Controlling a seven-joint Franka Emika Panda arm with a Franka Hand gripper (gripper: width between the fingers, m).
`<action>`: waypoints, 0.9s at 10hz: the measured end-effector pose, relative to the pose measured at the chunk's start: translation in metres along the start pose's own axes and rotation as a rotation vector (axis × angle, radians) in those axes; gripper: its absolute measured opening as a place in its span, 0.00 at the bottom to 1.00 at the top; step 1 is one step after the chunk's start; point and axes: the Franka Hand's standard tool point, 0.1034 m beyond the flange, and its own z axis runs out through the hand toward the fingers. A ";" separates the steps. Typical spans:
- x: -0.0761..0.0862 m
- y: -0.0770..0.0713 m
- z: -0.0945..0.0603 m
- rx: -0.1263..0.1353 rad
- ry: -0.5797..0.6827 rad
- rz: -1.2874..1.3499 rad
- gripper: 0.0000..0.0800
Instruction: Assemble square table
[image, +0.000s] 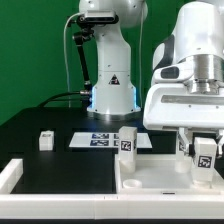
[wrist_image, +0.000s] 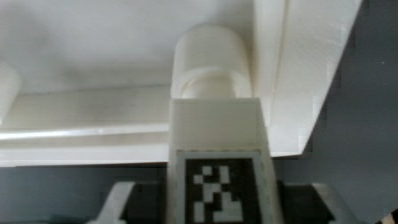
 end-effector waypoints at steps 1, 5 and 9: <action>0.000 0.001 0.000 -0.001 0.000 -0.006 0.36; 0.001 0.003 0.000 -0.005 0.001 -0.033 0.62; 0.001 0.003 0.000 -0.005 0.001 -0.061 0.81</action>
Offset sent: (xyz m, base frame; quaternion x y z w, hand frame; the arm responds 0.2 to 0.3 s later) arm 0.0000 0.0000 0.0000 0.0000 0.0000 0.0000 1.0000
